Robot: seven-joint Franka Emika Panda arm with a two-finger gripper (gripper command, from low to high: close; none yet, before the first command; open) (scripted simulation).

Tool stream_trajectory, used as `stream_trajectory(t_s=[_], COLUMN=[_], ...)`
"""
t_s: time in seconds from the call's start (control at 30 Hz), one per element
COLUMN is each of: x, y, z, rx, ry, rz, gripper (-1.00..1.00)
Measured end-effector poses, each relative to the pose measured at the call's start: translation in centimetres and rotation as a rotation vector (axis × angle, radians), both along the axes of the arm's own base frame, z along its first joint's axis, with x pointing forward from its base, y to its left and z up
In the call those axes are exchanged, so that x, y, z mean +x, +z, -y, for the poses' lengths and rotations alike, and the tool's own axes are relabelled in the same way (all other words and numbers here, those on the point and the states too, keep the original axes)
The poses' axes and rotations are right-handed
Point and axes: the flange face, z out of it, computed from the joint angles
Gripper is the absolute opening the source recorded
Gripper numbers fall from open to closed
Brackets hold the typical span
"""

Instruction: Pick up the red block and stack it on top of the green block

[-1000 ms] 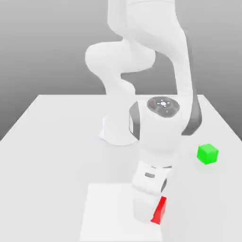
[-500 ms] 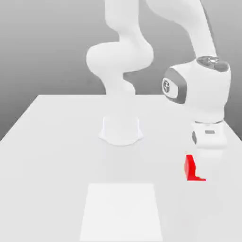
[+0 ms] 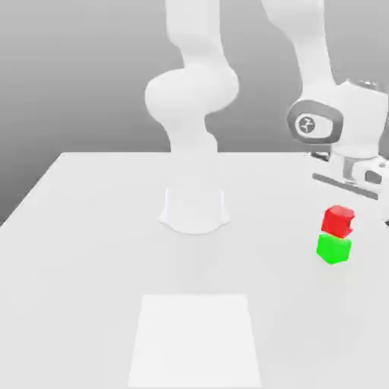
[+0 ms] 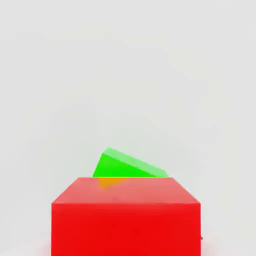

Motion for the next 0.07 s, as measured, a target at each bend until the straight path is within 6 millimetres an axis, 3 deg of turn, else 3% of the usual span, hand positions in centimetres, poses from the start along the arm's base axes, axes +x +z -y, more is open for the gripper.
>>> stream_trajectory(t_s=[0.07], x=[0.0], y=[0.0], z=[0.0], rx=[0.0], ry=[0.0], rz=[0.0], gripper=[1.0])
